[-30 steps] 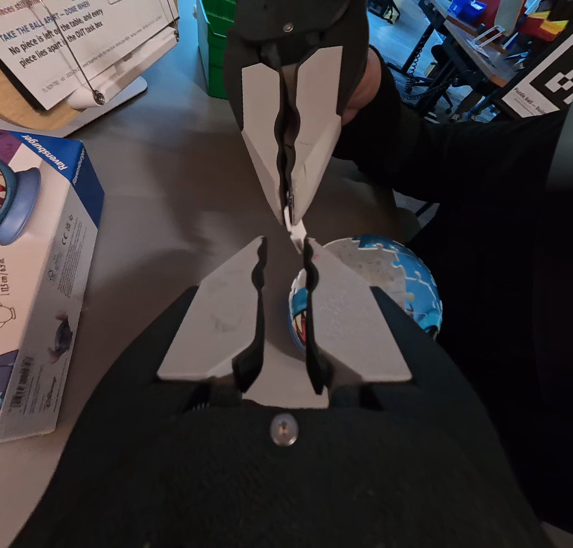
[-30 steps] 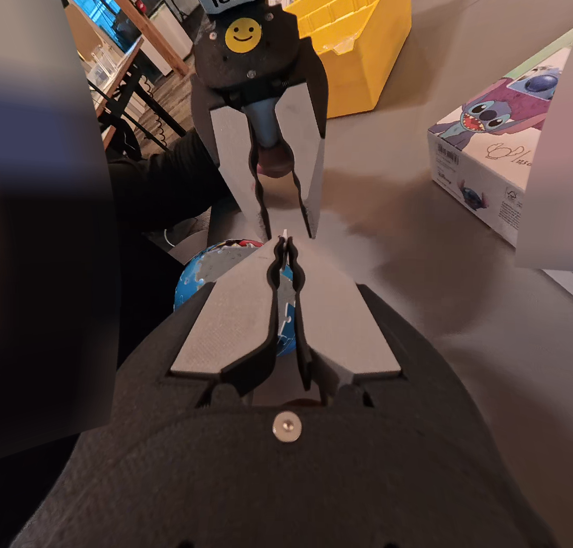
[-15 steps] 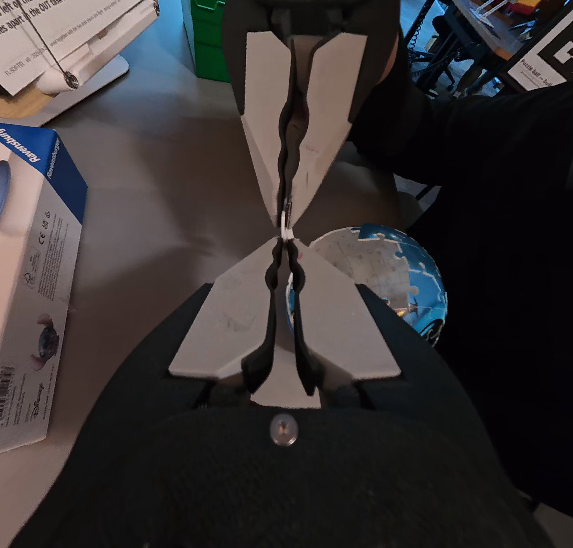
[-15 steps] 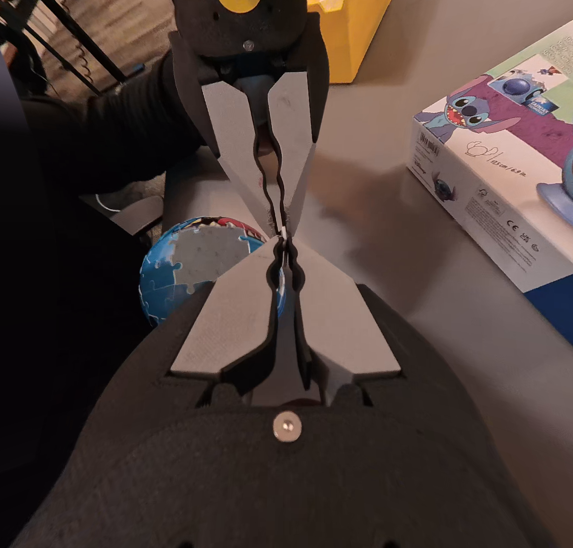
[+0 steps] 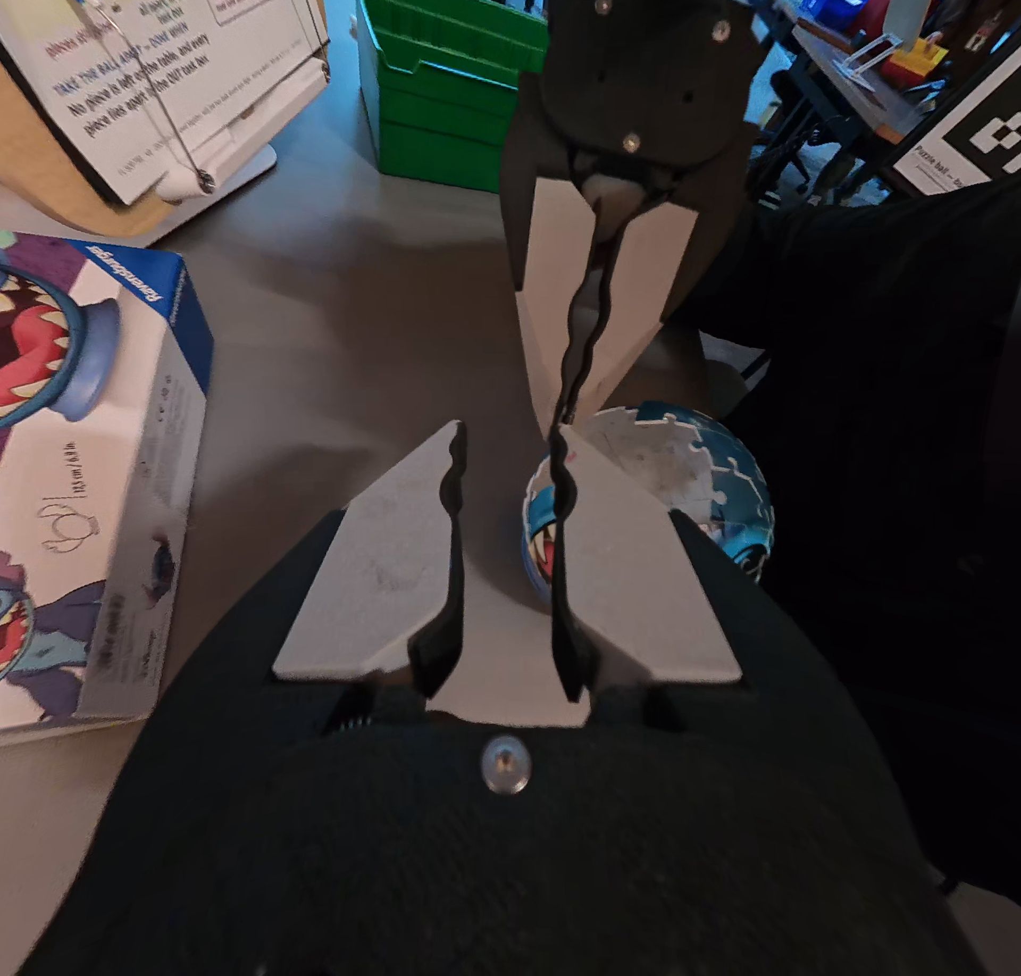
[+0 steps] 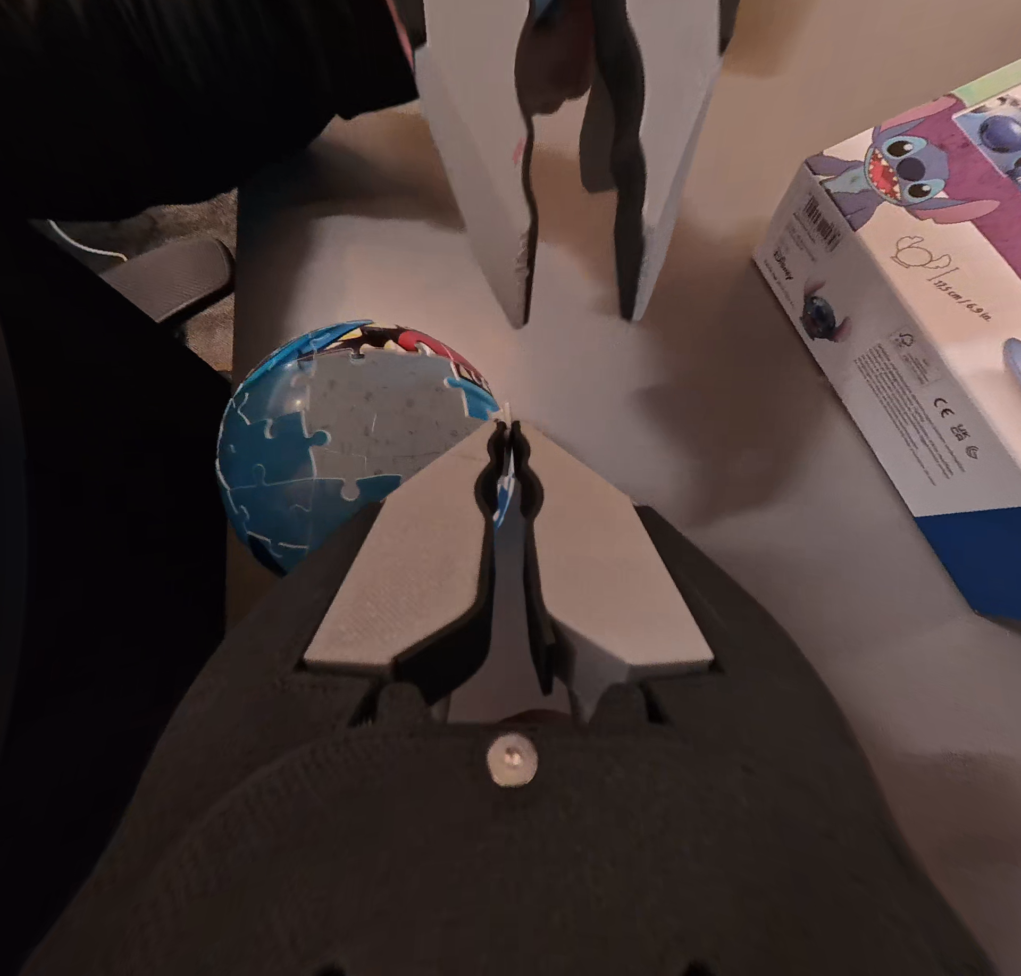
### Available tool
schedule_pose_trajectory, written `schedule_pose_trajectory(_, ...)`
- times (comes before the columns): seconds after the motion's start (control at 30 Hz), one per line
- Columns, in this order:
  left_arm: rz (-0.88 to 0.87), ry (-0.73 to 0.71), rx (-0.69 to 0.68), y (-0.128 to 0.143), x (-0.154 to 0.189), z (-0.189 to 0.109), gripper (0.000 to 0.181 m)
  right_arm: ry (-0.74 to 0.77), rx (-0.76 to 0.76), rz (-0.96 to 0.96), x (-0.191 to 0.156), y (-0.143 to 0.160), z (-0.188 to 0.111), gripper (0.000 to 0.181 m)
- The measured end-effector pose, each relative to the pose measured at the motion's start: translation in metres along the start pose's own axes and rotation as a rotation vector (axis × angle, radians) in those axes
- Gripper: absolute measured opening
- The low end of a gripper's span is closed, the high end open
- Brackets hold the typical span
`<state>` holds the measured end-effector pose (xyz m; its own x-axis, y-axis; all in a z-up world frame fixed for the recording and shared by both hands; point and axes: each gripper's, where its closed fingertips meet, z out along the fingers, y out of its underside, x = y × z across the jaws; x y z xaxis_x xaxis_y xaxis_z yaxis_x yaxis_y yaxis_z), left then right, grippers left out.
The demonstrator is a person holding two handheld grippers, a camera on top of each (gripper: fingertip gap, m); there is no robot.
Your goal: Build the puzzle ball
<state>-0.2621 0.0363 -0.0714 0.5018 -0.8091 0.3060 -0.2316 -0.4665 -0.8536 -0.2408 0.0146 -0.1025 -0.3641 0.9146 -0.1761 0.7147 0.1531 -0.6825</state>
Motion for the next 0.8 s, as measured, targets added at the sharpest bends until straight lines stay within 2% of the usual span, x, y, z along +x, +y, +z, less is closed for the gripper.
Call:
schedule_pose_trajectory(0.13,0.014,-0.008,-0.031,0.004,0.001,-0.004,0.031,0.017,-0.041,-0.029,-0.002,0.005,0.002,0.000)
schedule_pose_trajectory(0.5,-0.016,0.013,-0.070,0.016,-0.004,0.007,0.033,0.017,-0.145,-0.080,-0.008,0.017,0.016,0.000)
schedule_pose_trajectory(0.8,-0.021,0.097,-0.115,0.026,0.008,0.012,0.037,0.049,-0.210,-0.089,-0.005,0.027,0.024,0.000)
